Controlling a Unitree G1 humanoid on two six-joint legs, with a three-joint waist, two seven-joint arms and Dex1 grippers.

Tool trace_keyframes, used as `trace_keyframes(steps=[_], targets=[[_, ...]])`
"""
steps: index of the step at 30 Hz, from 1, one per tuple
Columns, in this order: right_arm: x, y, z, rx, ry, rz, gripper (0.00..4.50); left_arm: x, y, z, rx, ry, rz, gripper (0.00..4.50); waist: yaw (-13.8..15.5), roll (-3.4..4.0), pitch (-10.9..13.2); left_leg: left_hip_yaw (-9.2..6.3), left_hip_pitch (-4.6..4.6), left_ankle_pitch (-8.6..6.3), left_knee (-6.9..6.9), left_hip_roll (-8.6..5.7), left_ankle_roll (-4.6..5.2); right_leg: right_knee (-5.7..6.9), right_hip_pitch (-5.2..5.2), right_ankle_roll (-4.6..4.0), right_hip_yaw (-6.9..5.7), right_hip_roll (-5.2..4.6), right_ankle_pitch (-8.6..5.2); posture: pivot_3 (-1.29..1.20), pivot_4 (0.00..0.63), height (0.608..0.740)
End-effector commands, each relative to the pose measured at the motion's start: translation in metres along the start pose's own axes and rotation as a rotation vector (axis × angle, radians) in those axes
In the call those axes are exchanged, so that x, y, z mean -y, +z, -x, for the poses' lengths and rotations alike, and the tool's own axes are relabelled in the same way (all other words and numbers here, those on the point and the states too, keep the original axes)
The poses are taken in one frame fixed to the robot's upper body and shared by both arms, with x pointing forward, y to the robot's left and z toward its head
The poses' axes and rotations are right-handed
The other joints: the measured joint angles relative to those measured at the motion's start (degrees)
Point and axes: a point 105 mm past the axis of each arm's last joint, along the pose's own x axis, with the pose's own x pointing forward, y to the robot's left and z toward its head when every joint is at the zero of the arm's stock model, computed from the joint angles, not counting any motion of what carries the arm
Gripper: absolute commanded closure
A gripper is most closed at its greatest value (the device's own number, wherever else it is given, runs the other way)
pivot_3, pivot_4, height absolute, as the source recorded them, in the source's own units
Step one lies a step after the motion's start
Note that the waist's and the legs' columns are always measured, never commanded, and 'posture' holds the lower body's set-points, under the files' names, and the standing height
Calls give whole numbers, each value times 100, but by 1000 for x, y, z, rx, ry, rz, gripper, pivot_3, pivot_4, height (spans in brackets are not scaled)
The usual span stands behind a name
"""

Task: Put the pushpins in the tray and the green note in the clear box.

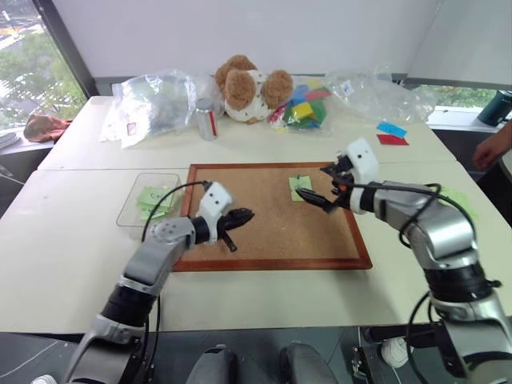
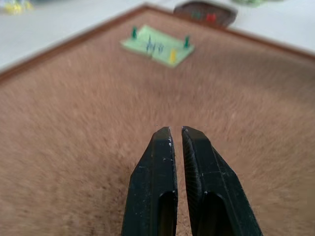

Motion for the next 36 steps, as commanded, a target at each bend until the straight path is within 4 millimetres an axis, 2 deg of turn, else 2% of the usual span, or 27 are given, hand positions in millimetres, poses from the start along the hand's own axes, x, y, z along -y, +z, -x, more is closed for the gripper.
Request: trace_keyframes(steps=[1,4,7,9,11,27,36], targets=[[9,11,-9,20,-60,-1,0,-4,1,-7,13,22,-62,4167,0,0,0,0,1,0,0,0,0,0,0,0,0,0,0,0,150,740],[17,-1,-32,-21,-93,-23,0,-6,-18,-13,-26,39,-43,4167,2,-1,-3,0,2,0,0,0,0,2,-1,0,-2,0,0,0,150,740],[18,-6,-45,-25,-92,-50,0,-8,-22,-15,-28,54,-33,4167,7,-1,-6,2,4,5,0,-2,2,2,3,0,-1,-2,0,0,150,740],[17,-7,-52,-21,-85,-59,555,-8,-24,-15,-29,53,-35,4275,4,-1,-6,2,4,5,0,-2,3,2,3,0,-1,-2,0,0,150,740],[18,-10,-59,-31,-86,-47,1323,-8,-25,-14,-31,54,-36,4275,-2,0,-7,2,5,5,0,-2,3,3,3,1,-1,-2,0,0,150,740],[36,-19,-80,-28,-134,-99,1323,-9,-27,-11,-30,70,-32,4275,-39,1,-8,2,16,9,0,-2,-3,18,6,0,1,-1,0,0,150,740],[32,-22,-86,-30,-109,-112,1323,-9,-27,-9,-31,76,-30,4275,-44,1,-8,2,18,10,-2,-2,-3,20,6,0,2,-1,0,0,150,740]])
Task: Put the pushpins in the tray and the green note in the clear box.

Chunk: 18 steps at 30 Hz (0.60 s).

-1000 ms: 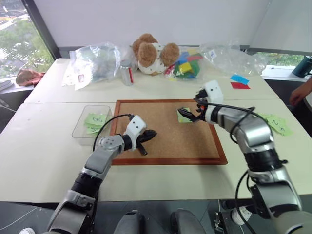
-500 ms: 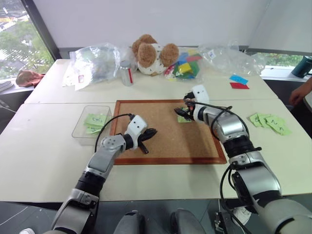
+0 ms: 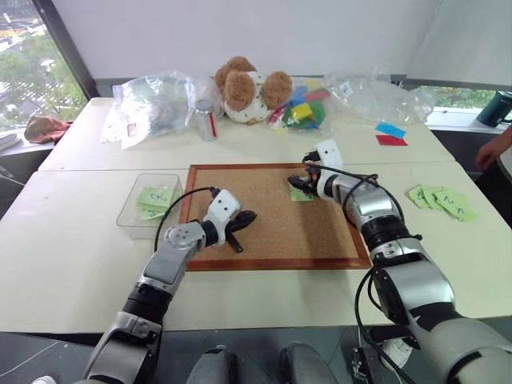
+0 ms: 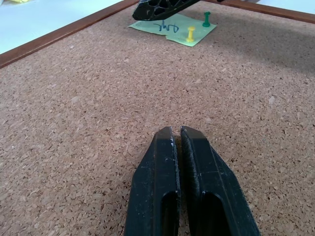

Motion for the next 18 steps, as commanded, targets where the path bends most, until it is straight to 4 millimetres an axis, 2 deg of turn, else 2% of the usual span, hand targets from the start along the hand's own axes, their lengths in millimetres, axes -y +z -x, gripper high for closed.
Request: trace_keyframes(steps=[1,2,4,5,9,10,18], targets=[[0,19,-1,59,5,7,1323,0,-13,4,-44,11,18,4275,0,0,0,0,0,0,0,0,0,0,0,0,0,0,0,0,150,740],[0,19,-1,58,7,5,1323,0,-13,4,-44,12,18,4275,0,0,0,0,0,0,0,0,0,0,0,0,0,0,0,0,150,740],[0,18,-2,57,8,4,1887,0,-13,4,-43,12,19,4275,0,0,0,0,0,0,-2,0,0,0,0,0,0,0,0,0,150,740],[0,17,-2,55,7,2,2240,0,-13,4,-42,13,20,4275,0,0,0,0,0,0,-2,0,0,0,0,0,0,0,0,0,150,740],[0,15,-3,50,7,5,4220,1,-13,4,-40,15,22,4275,-1,0,0,0,1,0,-2,0,0,0,0,0,0,0,0,0,150,740],[0,15,-3,50,8,4,4419,1,-13,4,-39,16,23,4275,-1,0,0,0,1,0,-2,0,0,0,0,0,0,0,0,0,150,740],[2,31,7,93,16,18,4419,4,-20,7,-68,6,29,4275,-1,1,0,0,1,0,-6,0,0,0,-1,0,0,0,0,0,150,740]])
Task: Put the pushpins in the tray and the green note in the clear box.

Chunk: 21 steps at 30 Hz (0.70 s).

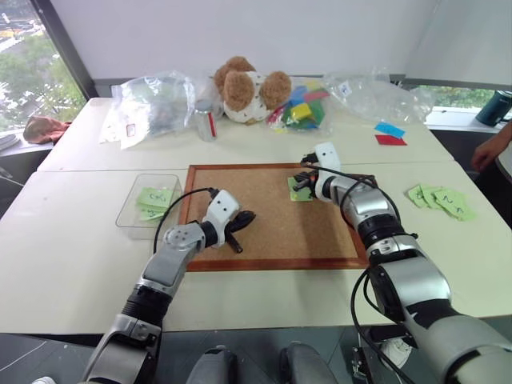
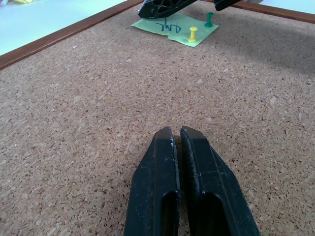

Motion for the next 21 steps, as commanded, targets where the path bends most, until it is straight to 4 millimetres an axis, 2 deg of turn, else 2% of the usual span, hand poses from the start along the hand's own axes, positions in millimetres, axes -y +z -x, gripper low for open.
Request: trace_keyframes(steps=[1,7,11,13,16,21], targets=[[4,36,11,113,-3,29,4419,3,-20,4,-75,-3,22,4275,1,0,0,-1,0,0,-2,0,0,0,-2,0,0,0,0,0,150,740],[13,63,34,180,-32,15,4419,7,-24,3,-94,-12,29,4275,4,2,0,0,-3,0,-4,0,0,-1,-6,0,1,0,0,0,150,740],[21,73,48,206,-70,0,4419,8,-25,1,-98,-17,32,4275,14,4,-5,0,2,0,-3,0,0,-1,1,0,1,0,0,0,150,740],[32,76,58,219,-112,-15,4419,8,-25,1,-99,-19,34,4275,18,4,-5,0,2,0,-3,0,0,-2,1,0,1,0,0,0,150,740],[58,72,75,230,-201,-62,4419,9,-26,0,-100,-22,34,4275,38,4,-5,0,1,-1,-3,0,1,-3,1,0,2,-1,0,0,150,740],[92,41,91,158,-313,-87,4419,9,-25,-1,-97,-26,30,4275,41,8,-9,1,1,-2,-3,0,2,-8,4,0,2,-2,0,0,150,740]])
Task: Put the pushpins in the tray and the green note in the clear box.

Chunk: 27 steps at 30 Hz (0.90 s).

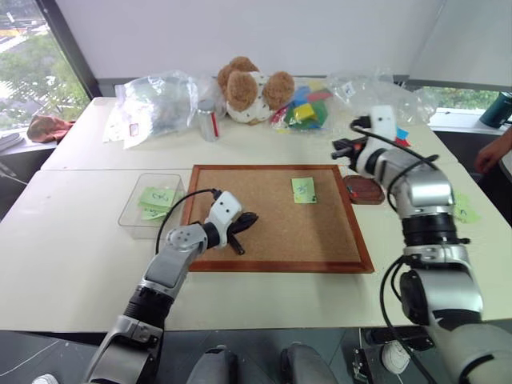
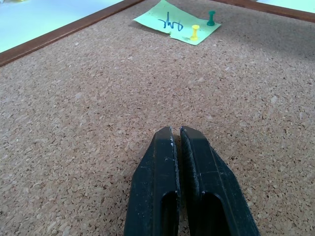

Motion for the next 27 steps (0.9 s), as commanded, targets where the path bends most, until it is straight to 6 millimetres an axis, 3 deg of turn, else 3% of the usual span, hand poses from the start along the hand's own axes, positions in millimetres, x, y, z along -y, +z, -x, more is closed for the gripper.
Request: trace_keyframes(steps=[1,5,14,17,24,25,27], targets=[[22,-6,7,-6,-61,-16,4419,3,-24,1,-86,-8,30,4275,-3,5,-4,1,1,0,0,0,0,0,1,0,1,0,0,0,150,740],[32,-27,10,-60,-83,-44,4419,2,-24,1,-85,-7,29,4275,-8,8,-6,10,25,-17,0,0,31,2,23,0,10,0,0,0,150,740],[32,-66,10,-150,-78,-93,4419,3,-26,3,-89,-7,32,4275,-5,9,-6,11,37,-18,-1,1,32,2,33,0,12,0,0,0,150,740],[32,-69,9,-156,-75,-109,3627,3,-26,3,-90,-5,33,4275,-9,9,-6,12,38,-17,-2,1,31,2,33,0,13,1,0,0,150,740],[35,-72,9,-157,-79,-116,258,2,-26,5,-93,0,31,4275,-10,9,-6,12,44,-19,-6,1,33,0,39,0,14,1,0,0,150,740],[35,-70,9,-152,-79,-118,46,2,-26,6,-93,2,31,4275,-10,9,-6,12,44,-19,-7,1,33,-2,39,0,14,1,0,0,150,740],[36,-66,10,-140,-80,-119,46,1,-27,7,-94,3,30,4275,-11,9,-6,12,44,-19,-7,2,33,-2,39,0,14,1,0,0,150,740]])
